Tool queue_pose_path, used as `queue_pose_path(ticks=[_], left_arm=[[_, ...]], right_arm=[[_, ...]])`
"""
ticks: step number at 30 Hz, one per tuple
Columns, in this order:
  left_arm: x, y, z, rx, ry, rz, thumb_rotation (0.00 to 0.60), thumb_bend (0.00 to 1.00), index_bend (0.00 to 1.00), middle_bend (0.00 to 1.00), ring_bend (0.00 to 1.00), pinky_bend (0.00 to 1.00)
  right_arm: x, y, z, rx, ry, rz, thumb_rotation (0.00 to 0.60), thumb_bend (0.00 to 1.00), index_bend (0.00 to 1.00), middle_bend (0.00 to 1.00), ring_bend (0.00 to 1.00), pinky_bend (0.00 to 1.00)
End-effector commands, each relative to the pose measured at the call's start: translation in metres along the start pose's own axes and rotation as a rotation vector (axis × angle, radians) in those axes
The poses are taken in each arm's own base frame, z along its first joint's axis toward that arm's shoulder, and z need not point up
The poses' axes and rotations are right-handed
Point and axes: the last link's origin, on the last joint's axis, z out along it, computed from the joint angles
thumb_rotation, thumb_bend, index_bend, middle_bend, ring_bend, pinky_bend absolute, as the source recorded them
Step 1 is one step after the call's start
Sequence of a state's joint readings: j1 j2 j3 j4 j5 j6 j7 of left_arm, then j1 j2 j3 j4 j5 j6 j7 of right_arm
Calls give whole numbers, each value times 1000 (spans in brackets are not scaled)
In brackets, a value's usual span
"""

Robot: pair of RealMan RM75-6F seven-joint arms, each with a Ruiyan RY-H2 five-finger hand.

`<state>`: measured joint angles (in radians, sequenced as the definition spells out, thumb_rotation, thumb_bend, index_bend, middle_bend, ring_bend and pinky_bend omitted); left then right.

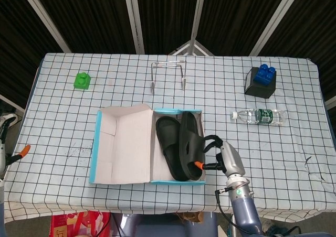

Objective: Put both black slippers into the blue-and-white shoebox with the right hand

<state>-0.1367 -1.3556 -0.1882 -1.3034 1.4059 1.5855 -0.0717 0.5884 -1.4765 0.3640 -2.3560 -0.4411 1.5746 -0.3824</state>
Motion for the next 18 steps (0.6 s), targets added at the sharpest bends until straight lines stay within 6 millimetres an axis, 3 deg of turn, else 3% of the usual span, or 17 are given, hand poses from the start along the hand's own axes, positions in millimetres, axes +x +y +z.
queue_pose_path(ticks=[1,18], left_arm=[[0,0,0,0,1,0,600,227,191,0,0,117],[1,-1,0,2,5,-1,600,227,192,0,0,117]], right_arm=[[-2,2,0,-13,-7,-9,600,598,853,483,1000,1000],[-15,11,9,-41,-9,-40,600,598,854,483,1000,1000]])
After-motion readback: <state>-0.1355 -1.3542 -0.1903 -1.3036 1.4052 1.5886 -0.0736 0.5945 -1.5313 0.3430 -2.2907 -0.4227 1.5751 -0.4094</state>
